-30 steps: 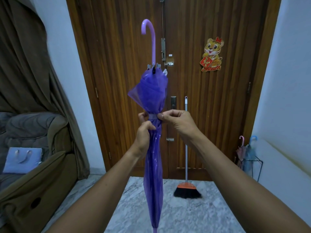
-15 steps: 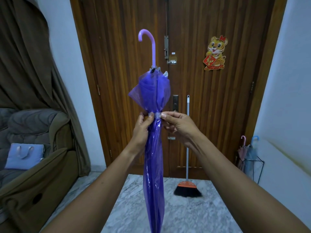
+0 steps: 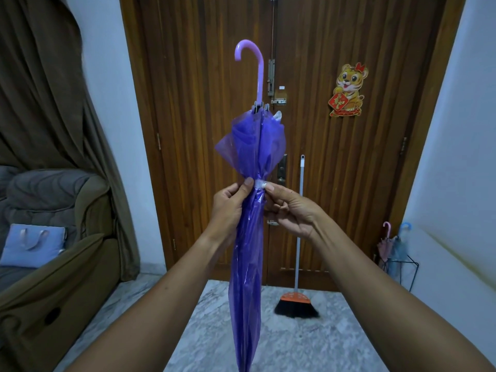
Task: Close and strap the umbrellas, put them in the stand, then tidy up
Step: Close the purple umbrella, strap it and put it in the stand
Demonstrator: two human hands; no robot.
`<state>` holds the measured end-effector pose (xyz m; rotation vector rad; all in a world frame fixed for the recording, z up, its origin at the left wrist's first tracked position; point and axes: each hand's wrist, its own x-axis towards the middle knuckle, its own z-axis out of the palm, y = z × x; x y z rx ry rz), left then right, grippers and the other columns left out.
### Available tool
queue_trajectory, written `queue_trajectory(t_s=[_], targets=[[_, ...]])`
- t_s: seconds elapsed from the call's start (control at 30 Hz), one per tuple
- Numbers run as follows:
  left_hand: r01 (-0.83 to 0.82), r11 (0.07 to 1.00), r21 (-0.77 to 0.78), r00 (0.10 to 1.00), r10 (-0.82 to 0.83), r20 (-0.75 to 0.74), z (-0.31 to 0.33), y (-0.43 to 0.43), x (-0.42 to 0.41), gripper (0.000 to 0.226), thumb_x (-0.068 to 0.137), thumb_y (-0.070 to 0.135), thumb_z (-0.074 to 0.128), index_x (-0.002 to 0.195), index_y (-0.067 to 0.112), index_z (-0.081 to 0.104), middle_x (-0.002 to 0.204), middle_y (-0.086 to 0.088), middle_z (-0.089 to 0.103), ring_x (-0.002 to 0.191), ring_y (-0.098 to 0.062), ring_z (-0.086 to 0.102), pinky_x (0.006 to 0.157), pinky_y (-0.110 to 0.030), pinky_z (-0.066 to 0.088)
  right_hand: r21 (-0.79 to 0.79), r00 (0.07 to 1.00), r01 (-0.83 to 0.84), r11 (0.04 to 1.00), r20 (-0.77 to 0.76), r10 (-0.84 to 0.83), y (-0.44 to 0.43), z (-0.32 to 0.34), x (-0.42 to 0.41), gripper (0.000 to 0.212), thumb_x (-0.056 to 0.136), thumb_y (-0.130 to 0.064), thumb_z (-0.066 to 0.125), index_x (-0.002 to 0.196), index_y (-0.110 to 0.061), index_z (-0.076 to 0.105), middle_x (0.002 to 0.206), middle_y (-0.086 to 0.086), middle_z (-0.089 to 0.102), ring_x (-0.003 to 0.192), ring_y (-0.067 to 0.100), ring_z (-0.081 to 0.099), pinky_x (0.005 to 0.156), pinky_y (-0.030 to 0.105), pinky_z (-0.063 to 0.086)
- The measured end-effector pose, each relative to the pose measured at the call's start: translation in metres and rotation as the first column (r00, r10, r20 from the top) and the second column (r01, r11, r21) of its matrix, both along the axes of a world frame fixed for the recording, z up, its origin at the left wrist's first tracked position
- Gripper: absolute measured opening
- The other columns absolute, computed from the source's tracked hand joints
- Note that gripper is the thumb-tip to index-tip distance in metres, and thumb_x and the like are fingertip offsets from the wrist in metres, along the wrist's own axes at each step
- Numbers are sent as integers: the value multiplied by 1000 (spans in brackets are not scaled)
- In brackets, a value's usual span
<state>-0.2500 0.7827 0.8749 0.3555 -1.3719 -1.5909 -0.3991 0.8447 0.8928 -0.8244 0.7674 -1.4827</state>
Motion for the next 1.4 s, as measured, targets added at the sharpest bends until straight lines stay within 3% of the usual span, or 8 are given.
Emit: queue_trajectory(t_s=[0.47, 0.67, 0.77, 0.9, 1.0, 1.1, 1.23, 1.4], targets=[[165, 983, -78, 985, -160, 67, 6, -32, 15, 33, 98, 32, 58, 108, 3, 70, 87, -12, 71, 74, -20, 67, 65, -28, 56, -83, 990, 139, 987, -19, -141, -15, -1, 22, 29, 80, -12, 74, 107, -5, 68, 102, 13, 69, 97, 22, 65, 99, 40, 52], [235, 967, -103, 969, -225, 101, 9, -44, 2, 49, 99, 37, 54, 118, -7, 65, 96, -23, 64, 78, -25, 61, 72, -31, 53, -106, 938, 324, 940, -98, -334, -14, 9, 20, 15, 80, -7, 73, 95, -5, 69, 74, 6, 69, 63, 11, 64, 63, 27, 61], [242, 966, -91, 969, -236, 71, 14, -51, -15, 42, 99, 34, 55, 116, -2, 68, 95, -20, 67, 78, -24, 63, 72, -31, 54, -142, 895, 424, 894, -84, -438, -17, 19, 12, 11, 82, -2, 72, 91, -6, 67, 68, 6, 64, 54, 10, 54, 44, 17, 50], [178, 965, -191, 977, -149, 155, 15, -64, -48, 30, 97, 33, 59, 93, 8, 75, 77, -6, 74, 68, -16, 68, 64, -25, 55, -163, 802, 494, 854, -293, -520, -17, 23, -21, 33, 85, -12, 76, 116, -8, 65, 89, 12, 64, 72, 19, 57, 59, 22, 55], [153, 934, -324, 965, -70, 254, 5, -83, -79, 34, 98, 35, 58, 86, 8, 75, 72, -3, 73, 65, -14, 65, 62, -25, 48, -186, 623, 531, 827, -576, -530, -18, 17, -56, 40, 83, -38, 77, 118, -21, 65, 107, 3, 72, 90, 16, 66, 81, 31, 55], [215, 883, -417, 928, -52, 368, -16, -106, -120, 34, 97, 40, 59, 82, 15, 75, 82, 2, 71, 75, -19, 68, 66, -40, 53, -247, 472, 580, 776, -675, -567, -26, 4, -96, 39, 83, -45, 75, 115, -25, 64, 103, 0, 71, 89, 8, 67, 74, 25, 50], [303, 858, -414, 881, -88, 465, -40, -136, -194, 26, 94, 39, 64, 85, 19, 78, 103, -8, 69, 94, -30, 71, 85, -59, 53, -248, 511, 562, 789, -646, -568, -43, -19, -168, 38, 84, -36, 76, 118, -22, 64, 98, -10, 71, 69, -12, 64, 60, 12, 47], [346, 880, -326, 841, -137, 523, -44, -158, -320, 19, 91, 25, 71, 99, 8, 76, 95, -10, 77, 95, -28, 73, 88, -51, 58, -276, 485, 586, 762, -633, -603, -68, -50, -303, 25, 87, -26, 76, 112, -22, 70, 108, -6, 74, 100, 8, 71, 80, 28, 53]])
